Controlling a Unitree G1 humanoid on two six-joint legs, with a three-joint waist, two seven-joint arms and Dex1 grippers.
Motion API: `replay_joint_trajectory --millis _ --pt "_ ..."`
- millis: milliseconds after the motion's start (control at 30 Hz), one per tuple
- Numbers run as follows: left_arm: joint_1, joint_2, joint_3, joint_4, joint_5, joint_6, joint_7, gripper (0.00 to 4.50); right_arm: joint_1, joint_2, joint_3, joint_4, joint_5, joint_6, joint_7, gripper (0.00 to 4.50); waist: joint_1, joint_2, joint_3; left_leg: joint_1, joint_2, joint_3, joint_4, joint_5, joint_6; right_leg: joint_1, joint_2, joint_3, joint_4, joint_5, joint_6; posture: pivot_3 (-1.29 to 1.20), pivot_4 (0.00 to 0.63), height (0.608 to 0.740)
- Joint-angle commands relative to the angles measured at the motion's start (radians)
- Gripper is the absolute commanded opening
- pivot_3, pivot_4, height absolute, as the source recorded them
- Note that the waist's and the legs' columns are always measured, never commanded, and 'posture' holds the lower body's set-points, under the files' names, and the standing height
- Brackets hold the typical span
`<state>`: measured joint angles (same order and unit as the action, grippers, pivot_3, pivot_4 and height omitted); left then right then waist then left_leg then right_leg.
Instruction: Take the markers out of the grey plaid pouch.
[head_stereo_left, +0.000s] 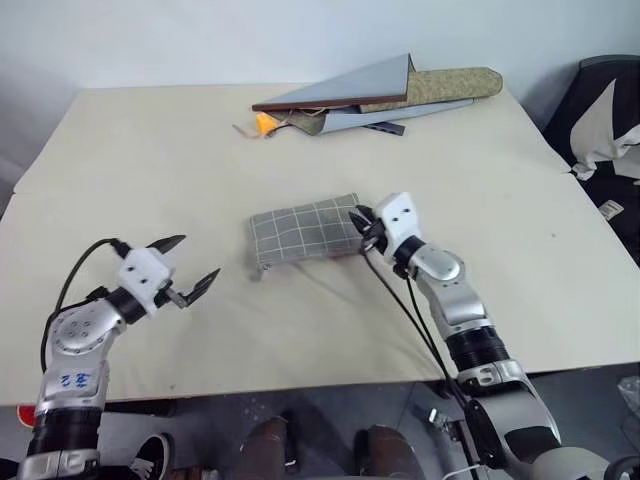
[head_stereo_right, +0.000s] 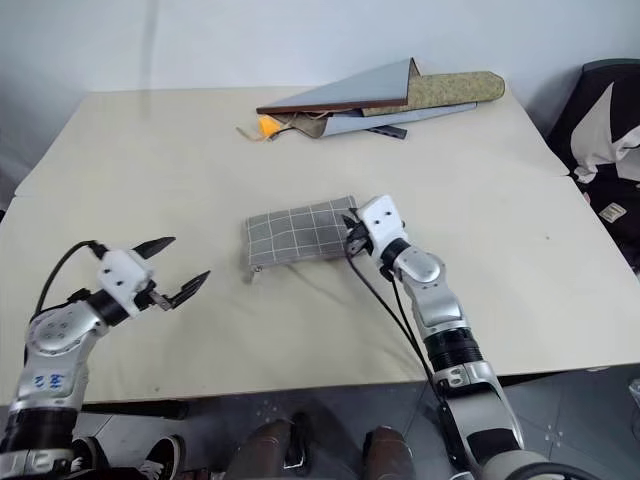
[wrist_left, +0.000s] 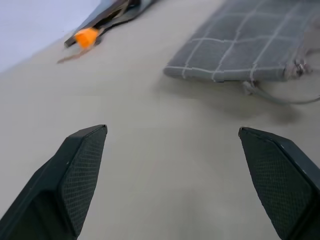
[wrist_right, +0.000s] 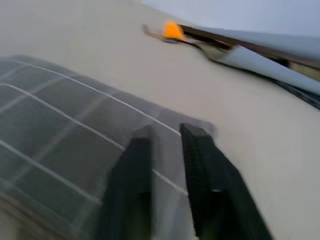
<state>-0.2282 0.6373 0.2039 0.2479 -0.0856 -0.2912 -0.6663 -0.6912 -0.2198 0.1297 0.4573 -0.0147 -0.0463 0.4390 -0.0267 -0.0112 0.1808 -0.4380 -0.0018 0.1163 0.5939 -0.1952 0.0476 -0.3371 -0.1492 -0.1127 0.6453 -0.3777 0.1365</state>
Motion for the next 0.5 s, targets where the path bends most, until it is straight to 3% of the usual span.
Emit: replay_joint_trajectory --millis 33,133,500 --pt "-0.070 0.045 -0.070 0.137 0.134 -0.183 0.035 4.50 -0.042 -0.004 0.023 0.086 -0.075 -0.056 -0.058 0.04 -0.002 -0.001 0.000 0.000 0.000 0.000 0.000 0.000 0.000 0.000 0.000 0.000 0.000 0.000 0.000 0.00 0.150 0.740" --pt "-0.208 0.046 -0.160 0.307 0.260 -0.325 0.106 4.50 -0.064 -0.036 0.072 0.152 -0.142 -0.076 -0.040 0.04 0.002 -0.001 0.000 0.000 0.000 0.001 -0.001 0.000 0.000 -0.001 0.000 0.000 0.001 0.000 0.000 0.00 0.150 0.740" --pt "-0.438 -0.006 -0.342 0.619 0.374 -0.568 0.126 4.50 -0.016 -0.056 0.042 0.076 -0.121 -0.050 -0.004 0.04 -0.004 -0.002 -0.001 0.000 0.001 0.002 0.001 0.001 0.000 0.000 0.000 -0.001 0.002 0.000 0.000 0.00 0.150 0.740"
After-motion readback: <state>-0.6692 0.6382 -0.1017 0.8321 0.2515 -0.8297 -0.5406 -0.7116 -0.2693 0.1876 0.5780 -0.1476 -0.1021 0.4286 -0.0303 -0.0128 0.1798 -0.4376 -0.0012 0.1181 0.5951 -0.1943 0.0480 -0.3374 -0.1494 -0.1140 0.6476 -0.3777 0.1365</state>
